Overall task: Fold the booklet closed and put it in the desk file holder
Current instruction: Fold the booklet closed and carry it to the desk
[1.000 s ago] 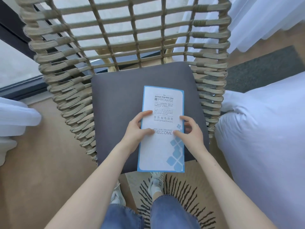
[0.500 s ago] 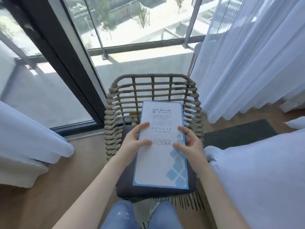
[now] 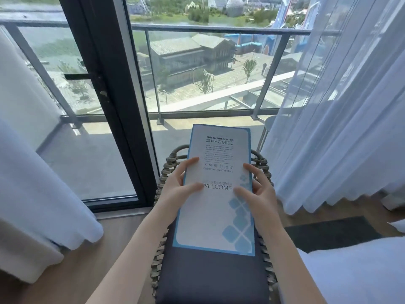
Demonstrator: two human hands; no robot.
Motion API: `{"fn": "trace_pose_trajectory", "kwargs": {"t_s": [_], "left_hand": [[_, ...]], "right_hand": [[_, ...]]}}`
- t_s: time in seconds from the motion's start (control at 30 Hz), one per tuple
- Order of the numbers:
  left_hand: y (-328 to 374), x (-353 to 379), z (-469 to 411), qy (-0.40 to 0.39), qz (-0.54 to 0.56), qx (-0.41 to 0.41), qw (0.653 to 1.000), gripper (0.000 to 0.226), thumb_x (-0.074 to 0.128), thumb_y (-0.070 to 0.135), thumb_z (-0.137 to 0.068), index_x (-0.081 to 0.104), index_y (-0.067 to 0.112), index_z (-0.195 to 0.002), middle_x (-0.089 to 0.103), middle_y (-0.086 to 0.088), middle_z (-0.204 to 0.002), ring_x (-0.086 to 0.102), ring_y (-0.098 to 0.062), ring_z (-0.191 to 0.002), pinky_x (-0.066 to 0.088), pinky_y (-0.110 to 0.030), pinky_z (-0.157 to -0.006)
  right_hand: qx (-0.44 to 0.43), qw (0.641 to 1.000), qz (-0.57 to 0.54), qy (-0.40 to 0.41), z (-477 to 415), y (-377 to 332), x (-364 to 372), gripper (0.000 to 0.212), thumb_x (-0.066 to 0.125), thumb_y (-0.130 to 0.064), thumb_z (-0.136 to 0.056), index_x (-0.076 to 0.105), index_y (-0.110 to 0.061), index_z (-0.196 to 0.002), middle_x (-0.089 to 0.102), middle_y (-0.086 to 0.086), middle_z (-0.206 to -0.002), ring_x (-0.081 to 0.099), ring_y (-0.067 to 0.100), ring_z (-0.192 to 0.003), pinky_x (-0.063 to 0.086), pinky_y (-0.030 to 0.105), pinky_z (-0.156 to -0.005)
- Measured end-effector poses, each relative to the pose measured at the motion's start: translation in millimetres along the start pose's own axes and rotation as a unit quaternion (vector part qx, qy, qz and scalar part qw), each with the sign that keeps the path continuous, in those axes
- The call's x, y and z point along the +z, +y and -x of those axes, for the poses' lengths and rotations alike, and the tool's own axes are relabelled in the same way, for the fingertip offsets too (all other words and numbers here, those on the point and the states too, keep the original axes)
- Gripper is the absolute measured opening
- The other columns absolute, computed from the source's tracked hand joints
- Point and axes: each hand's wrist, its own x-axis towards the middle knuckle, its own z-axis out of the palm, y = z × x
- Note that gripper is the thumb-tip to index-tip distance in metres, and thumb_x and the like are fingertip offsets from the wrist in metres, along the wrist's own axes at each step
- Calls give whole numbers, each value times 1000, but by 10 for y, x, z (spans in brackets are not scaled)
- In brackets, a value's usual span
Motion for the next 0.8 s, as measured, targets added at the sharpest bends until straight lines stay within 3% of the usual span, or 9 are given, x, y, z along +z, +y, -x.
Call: {"fn": "trace_pose_trajectory", "kwargs": {"t_s": [0.17,0.3,0.43,0.6,0.8], "left_hand": [[4,-89,-113,-38,-5,-8,999,61,74,4,-71,64,40,-120,74,0,-110,73,-26,-94,60,-36,-71],[54,-128,-240,-116,-15,-16,993,61,74,2,-75,62,37,-123,76,7,-105,74,-26,-92,60,-36,-69],[134,17,-336,-217,-48,-25,975,63,75,3,-70,64,40,-121,77,7,-101,74,-26,-89,61,-37,-70],[63,437,-158,-365,-55,-42,928,62,76,7,-70,64,42,-120,75,-4,-110,73,-29,-94,60,-41,-76],[-127,1100,546,-527,-48,-74,845,59,75,5,-71,66,37,-120,73,-6,-117,71,-29,-100,60,-41,-80]], "right_hand": [[-10,999,4,40,92,12,91,57,65,11,-82,60,-31,-121,79,-5,-95,76,20,-89,62,29,-66],[-34,993,3,111,267,23,183,57,65,9,-83,59,-30,-124,78,-4,-100,75,20,-91,62,31,-72],[-55,971,-1,231,624,28,239,56,67,5,-82,60,-35,-121,78,-5,-101,74,21,-96,62,38,-80],[-71,921,-23,383,1329,54,239,54,68,-1,-77,63,-39,-115,76,0,-107,72,27,-99,61,48,-84],[-79,825,-4,560,2459,71,212,57,66,7,-80,64,-41,-110,78,2,-92,72,23,-82,60,40,-73]]}}
